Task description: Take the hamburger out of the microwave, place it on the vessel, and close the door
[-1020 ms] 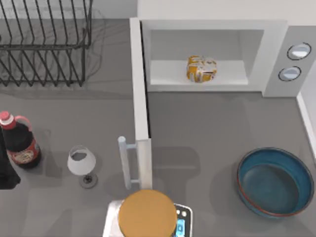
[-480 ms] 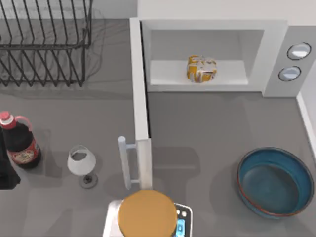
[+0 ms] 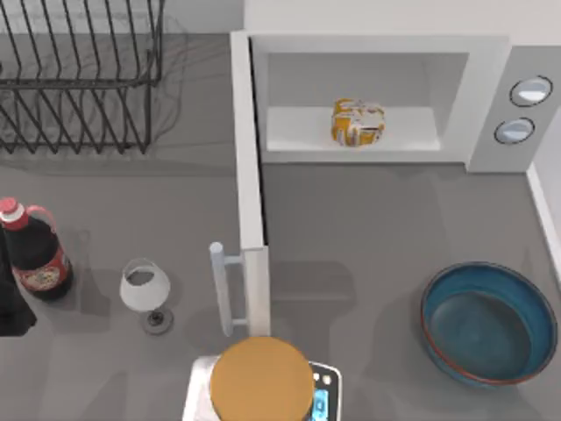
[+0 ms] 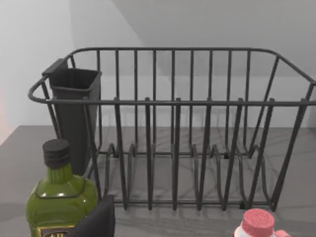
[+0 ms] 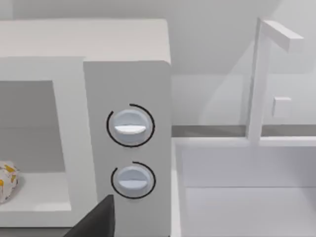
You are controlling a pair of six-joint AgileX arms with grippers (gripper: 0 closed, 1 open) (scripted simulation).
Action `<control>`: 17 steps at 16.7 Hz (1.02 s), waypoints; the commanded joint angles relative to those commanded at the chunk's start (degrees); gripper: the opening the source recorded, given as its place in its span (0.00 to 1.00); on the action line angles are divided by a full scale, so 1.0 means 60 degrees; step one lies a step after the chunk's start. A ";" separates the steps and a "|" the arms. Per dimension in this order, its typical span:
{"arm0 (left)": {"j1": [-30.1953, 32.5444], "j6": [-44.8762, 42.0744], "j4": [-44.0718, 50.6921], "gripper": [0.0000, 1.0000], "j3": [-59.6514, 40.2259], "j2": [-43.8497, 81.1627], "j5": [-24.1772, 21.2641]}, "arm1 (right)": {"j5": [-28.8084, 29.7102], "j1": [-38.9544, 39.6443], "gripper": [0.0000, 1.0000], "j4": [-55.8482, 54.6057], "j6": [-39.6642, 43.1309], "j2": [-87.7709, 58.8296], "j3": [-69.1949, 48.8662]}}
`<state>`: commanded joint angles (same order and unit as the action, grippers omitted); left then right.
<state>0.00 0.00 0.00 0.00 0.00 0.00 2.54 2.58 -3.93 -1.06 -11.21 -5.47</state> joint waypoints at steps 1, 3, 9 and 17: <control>0.0000 0.0000 0.0000 1.00 0.0000 0.0000 0.0000 | 0.0137 0.0139 1.00 -0.0211 -0.0058 -0.0601 -0.0293; 0.0000 0.0000 0.0000 1.00 0.0000 0.0000 0.0000 | 0.0455 0.0461 1.00 -0.0701 -0.0191 -0.1995 -0.0972; 0.0000 0.0000 0.0000 1.00 0.0000 0.0000 0.0000 | 0.1668 0.1688 1.00 -0.2573 -0.0701 -0.7338 -0.3563; 0.0000 0.0000 0.0000 1.00 0.0000 0.0000 0.0000 | 0.3461 0.3498 1.00 -0.5339 -0.1453 -1.5248 -0.7388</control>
<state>0.00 0.00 0.00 0.00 0.00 0.00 23.31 23.57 -35.97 -9.77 -102.70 -49.80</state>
